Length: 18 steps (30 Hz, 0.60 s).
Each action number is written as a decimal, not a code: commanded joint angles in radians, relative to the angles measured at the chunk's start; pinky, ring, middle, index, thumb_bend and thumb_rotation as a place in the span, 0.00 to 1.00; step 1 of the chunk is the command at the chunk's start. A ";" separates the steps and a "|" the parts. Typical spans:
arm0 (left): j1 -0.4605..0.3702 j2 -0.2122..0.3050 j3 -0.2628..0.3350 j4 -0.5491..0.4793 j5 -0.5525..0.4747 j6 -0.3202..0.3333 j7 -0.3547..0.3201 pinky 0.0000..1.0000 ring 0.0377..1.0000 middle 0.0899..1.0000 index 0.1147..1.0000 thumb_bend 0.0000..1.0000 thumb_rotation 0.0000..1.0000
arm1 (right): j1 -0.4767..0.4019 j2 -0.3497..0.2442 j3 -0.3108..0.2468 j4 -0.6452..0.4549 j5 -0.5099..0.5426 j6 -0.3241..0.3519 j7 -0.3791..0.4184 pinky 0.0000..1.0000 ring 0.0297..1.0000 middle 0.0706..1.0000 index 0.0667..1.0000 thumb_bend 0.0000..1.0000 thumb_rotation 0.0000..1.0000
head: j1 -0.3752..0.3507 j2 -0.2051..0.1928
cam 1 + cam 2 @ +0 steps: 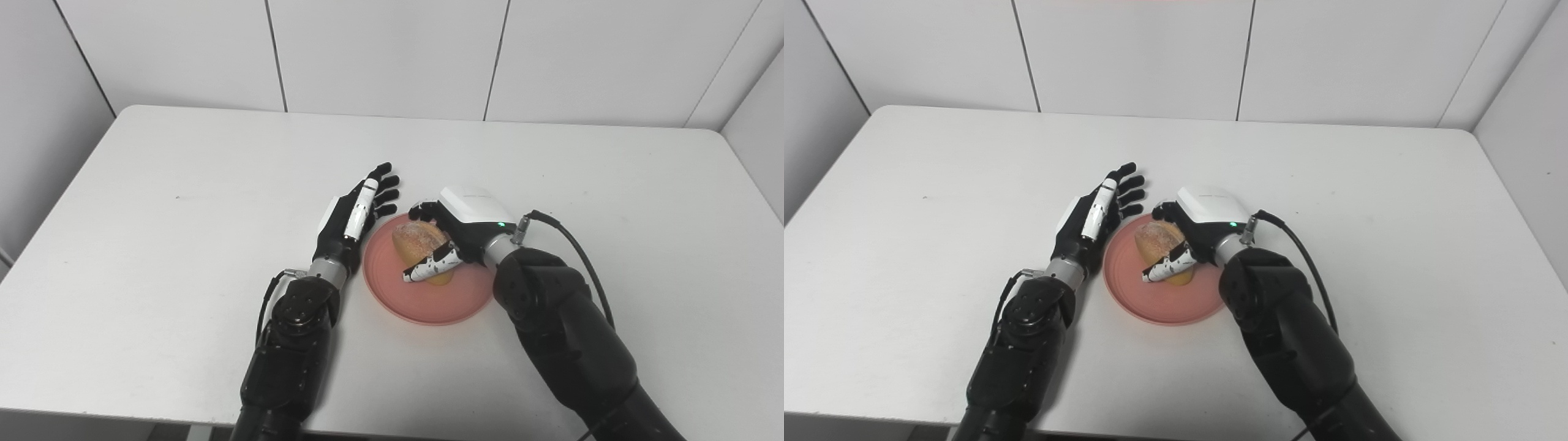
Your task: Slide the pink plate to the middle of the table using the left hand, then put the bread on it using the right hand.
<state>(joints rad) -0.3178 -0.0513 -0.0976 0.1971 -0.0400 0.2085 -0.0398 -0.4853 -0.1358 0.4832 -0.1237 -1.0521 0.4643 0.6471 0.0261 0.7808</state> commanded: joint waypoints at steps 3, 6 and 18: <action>-0.010 -0.004 -0.007 0.012 0.011 0.019 -0.009 0.85 0.85 0.85 0.84 0.33 1.00 | -0.056 0.006 -0.040 -0.068 -0.018 0.003 0.023 0.59 0.72 0.78 0.80 0.89 0.46 | -0.003 -0.001; -0.009 -0.005 -0.003 0.012 0.006 0.022 -0.010 0.86 0.86 0.86 0.85 0.33 1.00 | -0.058 0.005 -0.051 -0.092 -0.019 0.003 0.041 0.55 0.69 0.78 0.84 0.91 0.49 | -0.003 -0.002; 0.016 0.003 0.000 -0.017 0.037 -0.021 0.009 0.87 0.87 0.86 0.85 0.33 1.00 | -0.007 -0.018 -0.088 -0.220 0.011 -0.077 -0.024 0.85 0.90 0.93 0.97 0.99 0.64 | -0.013 -0.018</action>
<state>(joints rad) -0.3113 -0.0502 -0.0932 0.1932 -0.0199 0.1839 -0.0409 -0.4777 -0.1482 0.4197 -0.3054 -1.0556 0.4321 0.6897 0.0123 0.7609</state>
